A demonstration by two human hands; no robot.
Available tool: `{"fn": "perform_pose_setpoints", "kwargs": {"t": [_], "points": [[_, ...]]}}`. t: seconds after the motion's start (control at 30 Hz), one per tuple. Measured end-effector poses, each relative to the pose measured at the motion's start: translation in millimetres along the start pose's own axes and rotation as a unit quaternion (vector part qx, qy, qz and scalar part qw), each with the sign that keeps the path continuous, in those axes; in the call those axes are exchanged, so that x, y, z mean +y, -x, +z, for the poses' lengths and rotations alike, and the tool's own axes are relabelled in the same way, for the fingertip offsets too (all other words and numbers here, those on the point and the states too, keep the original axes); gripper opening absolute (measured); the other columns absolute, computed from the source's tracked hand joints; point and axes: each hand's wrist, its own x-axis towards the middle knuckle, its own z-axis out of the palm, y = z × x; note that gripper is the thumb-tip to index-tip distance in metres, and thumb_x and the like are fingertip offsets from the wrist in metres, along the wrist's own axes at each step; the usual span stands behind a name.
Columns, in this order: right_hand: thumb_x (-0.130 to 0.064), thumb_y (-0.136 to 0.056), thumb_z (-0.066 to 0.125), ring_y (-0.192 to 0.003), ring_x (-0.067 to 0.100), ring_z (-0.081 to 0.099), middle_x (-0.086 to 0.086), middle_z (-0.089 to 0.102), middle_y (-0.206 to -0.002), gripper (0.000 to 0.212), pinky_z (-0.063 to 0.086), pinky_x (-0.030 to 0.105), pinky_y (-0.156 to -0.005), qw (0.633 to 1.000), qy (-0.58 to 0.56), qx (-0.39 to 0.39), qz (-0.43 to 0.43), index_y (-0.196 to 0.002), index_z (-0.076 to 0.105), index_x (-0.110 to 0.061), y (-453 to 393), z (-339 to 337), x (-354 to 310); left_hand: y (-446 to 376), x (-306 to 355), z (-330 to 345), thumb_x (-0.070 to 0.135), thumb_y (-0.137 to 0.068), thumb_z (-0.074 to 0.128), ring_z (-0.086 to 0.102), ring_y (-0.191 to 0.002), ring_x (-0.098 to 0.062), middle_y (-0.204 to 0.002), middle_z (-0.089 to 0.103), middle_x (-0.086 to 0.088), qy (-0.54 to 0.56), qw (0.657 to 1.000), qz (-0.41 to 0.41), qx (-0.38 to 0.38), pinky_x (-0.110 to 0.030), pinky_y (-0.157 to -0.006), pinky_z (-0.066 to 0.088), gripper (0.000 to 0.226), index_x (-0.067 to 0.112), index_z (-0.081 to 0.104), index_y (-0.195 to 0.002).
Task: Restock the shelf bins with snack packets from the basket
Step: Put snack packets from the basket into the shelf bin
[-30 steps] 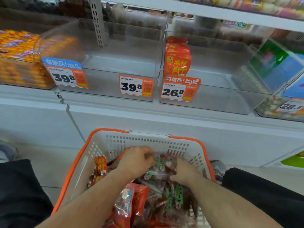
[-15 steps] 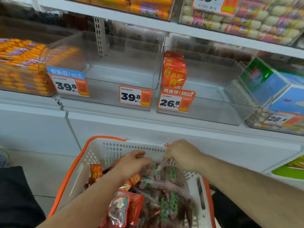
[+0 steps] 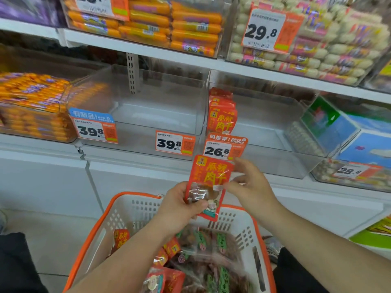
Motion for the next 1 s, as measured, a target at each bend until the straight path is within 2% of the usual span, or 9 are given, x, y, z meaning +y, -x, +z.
{"fn": "perform_pose_setpoints", "kwargs": {"t": [0.13, 0.23, 0.3, 0.43, 0.5, 0.57, 0.63, 0.8, 1.0], "points": [[-0.015, -0.09, 0.069, -0.091, 0.008, 0.071, -0.007, 0.076, -0.097, 0.013, 0.056, 0.029, -0.082, 0.994, -0.088, -0.03, 0.062, -0.101, 0.07, -0.022, -6, 3, -12, -1, 14, 8, 0.0, -0.081, 0.075, 0.067, -0.073, -0.009, -0.084, 0.074, 0.005, -0.046, 0.998, 0.049, -0.001, -0.029, -0.063, 0.051, 0.031, 0.02, 0.066, -0.102], [-0.018, -0.091, 0.068, -0.073, -0.004, 0.068, -0.009, 0.075, -0.089, 0.007, 0.049, 0.012, -0.059, 0.989, -0.112, -0.023, 0.09, -0.096, 0.071, -0.02, -9, 0, -16, -1, 23, 10, 0.0, -0.08, 0.076, 0.068, -0.073, -0.003, -0.083, 0.075, 0.011, -0.065, 0.996, 0.063, 0.015, -0.018, -0.06, 0.049, 0.033, 0.024, 0.065, -0.1], [-0.021, -0.091, 0.068, -0.07, -0.004, 0.066, -0.01, 0.075, -0.089, 0.007, 0.045, 0.013, -0.058, 0.989, -0.106, -0.034, 0.096, -0.096, 0.073, -0.02, -10, -3, -22, -3, 30, 10, 0.001, -0.081, 0.076, 0.07, -0.08, -0.005, -0.088, 0.075, 0.012, -0.068, 0.995, 0.076, 0.007, -0.02, -0.066, 0.053, 0.035, 0.026, 0.065, -0.102], [-0.013, -0.09, 0.068, -0.061, -0.002, 0.064, -0.013, 0.072, -0.067, 0.013, 0.048, 0.017, -0.065, 0.998, -0.057, 0.005, -0.031, -0.079, 0.072, -0.018, -21, -28, -52, -16, 57, 4, 0.035, -0.082, 0.073, 0.064, -0.097, -0.003, -0.102, 0.069, 0.02, -0.123, 0.973, 0.196, 0.008, -0.023, -0.088, 0.05, 0.028, 0.039, 0.062, -0.108], [-0.007, -0.09, 0.067, -0.046, -0.005, 0.054, -0.019, 0.061, -0.049, 0.024, 0.04, 0.008, -0.052, 0.991, -0.012, 0.058, -0.117, -0.071, 0.066, -0.022, -31, -50, -74, -26, 74, -1, 0.051, -0.083, 0.06, 0.058, -0.102, 0.0, -0.107, 0.064, 0.026, -0.192, 0.937, 0.287, 0.053, -0.019, -0.089, 0.045, 0.032, 0.04, 0.058, -0.113], [-0.009, -0.091, 0.066, -0.046, -0.004, 0.051, -0.021, 0.058, -0.047, 0.025, 0.039, 0.009, -0.05, 0.981, 0.002, 0.097, -0.169, -0.074, 0.065, -0.027, -42, -70, -90, -44, 83, -6, 0.051, -0.084, 0.051, 0.056, -0.111, -0.01, -0.118, 0.058, 0.021, -0.293, 0.884, 0.346, 0.113, -0.032, -0.097, 0.044, 0.05, 0.025, 0.058, -0.126], [-0.013, -0.093, 0.064, -0.049, -0.003, 0.051, -0.02, 0.06, -0.051, 0.023, 0.042, 0.012, -0.054, 0.976, 0.012, 0.125, -0.179, -0.077, 0.065, -0.029, -60, -82, -93, -61, 88, -8, 0.049, -0.086, 0.053, 0.046, -0.126, -0.016, -0.134, 0.053, 0.01, -0.41, 0.841, 0.323, 0.143, -0.043, -0.109, 0.03, 0.063, 0.02, 0.046, -0.141], [-0.024, -0.094, 0.065, -0.071, 0.003, 0.058, -0.01, 0.068, -0.08, 0.009, 0.044, 0.024, -0.066, 0.986, 0.075, 0.113, -0.101, -0.092, 0.072, -0.019, -109, -80, -75, -77, 84, 0, 0.04, -0.091, 0.056, 0.022, -0.146, -0.013, -0.154, 0.035, 0.003, -0.575, 0.779, 0.212, 0.134, -0.041, -0.119, -0.003, 0.077, 0.023, 0.017, -0.155], [-0.028, -0.089, 0.072, -0.084, 0.028, 0.068, 0.013, 0.074, -0.084, 0.023, 0.053, 0.049, -0.083, 0.987, 0.154, 0.032, -0.007, -0.079, 0.076, -0.007, -149, -60, -50, -76, 80, 8, 0.033, -0.089, 0.058, 0.019, -0.146, -0.014, -0.154, 0.034, 0.004, -0.57, 0.776, 0.21, 0.169, -0.04, -0.119, -0.009, 0.079, 0.021, 0.016, -0.156]]}}
